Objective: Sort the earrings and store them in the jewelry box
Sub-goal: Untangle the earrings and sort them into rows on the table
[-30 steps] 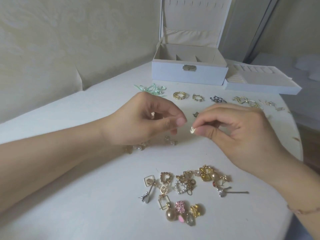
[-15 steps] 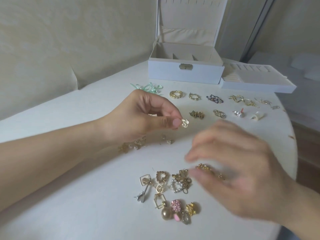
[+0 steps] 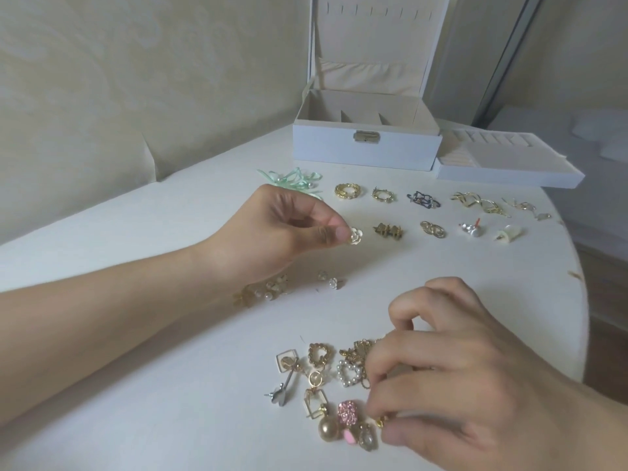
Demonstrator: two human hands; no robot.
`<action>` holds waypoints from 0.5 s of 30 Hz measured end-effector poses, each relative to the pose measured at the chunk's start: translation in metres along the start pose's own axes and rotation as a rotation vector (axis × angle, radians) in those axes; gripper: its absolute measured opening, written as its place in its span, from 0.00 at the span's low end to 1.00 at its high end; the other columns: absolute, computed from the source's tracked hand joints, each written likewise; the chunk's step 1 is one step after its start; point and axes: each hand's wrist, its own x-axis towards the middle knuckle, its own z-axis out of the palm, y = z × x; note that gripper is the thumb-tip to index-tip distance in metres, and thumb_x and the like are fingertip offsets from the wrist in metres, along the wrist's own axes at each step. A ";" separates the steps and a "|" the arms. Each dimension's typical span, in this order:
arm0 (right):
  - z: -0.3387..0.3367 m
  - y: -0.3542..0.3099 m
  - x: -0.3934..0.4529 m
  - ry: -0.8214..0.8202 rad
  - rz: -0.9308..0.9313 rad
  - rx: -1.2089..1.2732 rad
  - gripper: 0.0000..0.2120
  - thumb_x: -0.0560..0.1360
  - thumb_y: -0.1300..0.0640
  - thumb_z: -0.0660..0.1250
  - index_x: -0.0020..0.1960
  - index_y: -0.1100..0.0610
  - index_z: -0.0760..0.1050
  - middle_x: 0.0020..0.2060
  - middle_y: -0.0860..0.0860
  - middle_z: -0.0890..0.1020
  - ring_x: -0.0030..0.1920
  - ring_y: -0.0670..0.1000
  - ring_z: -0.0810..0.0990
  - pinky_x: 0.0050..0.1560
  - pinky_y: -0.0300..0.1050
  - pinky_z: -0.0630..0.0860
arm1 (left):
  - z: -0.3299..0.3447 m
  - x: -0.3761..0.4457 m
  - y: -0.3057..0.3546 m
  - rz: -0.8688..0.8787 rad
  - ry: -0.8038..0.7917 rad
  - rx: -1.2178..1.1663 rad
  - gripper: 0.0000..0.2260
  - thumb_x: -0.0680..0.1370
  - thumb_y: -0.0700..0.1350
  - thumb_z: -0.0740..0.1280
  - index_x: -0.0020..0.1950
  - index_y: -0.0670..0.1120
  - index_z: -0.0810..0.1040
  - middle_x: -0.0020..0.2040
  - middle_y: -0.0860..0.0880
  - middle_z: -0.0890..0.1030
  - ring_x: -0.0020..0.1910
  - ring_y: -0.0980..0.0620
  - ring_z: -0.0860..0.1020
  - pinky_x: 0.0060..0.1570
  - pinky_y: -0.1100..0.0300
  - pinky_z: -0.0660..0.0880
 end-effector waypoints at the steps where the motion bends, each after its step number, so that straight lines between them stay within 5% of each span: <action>1: 0.000 0.001 -0.002 -0.029 0.000 0.006 0.04 0.74 0.45 0.69 0.44 0.43 0.81 0.44 0.38 0.78 0.49 0.50 0.70 0.52 0.52 0.66 | 0.000 0.000 0.000 0.004 0.001 0.021 0.07 0.65 0.49 0.74 0.39 0.47 0.84 0.36 0.52 0.84 0.37 0.57 0.79 0.43 0.67 0.74; 7: 0.005 0.001 0.003 -0.032 0.026 -0.020 0.07 0.75 0.43 0.65 0.43 0.42 0.80 0.42 0.37 0.76 0.49 0.48 0.68 0.50 0.50 0.65 | 0.001 -0.004 0.008 0.104 -0.080 0.314 0.06 0.74 0.44 0.75 0.38 0.52 0.83 0.23 0.60 0.72 0.27 0.55 0.61 0.29 0.65 0.61; 10: 0.000 0.005 0.003 0.061 0.102 0.020 0.09 0.78 0.45 0.62 0.43 0.42 0.79 0.42 0.36 0.76 0.49 0.46 0.68 0.51 0.48 0.64 | 0.005 -0.006 0.005 0.136 -0.169 0.435 0.06 0.73 0.43 0.76 0.39 0.54 0.84 0.31 0.61 0.77 0.30 0.57 0.68 0.33 0.67 0.65; 15: -0.020 0.050 -0.002 0.184 0.574 0.370 0.07 0.73 0.45 0.66 0.39 0.42 0.81 0.41 0.37 0.81 0.47 0.46 0.74 0.51 0.37 0.68 | 0.014 0.010 0.007 0.058 -0.282 0.599 0.04 0.73 0.46 0.76 0.40 0.55 0.85 0.39 0.60 0.80 0.38 0.56 0.75 0.38 0.65 0.71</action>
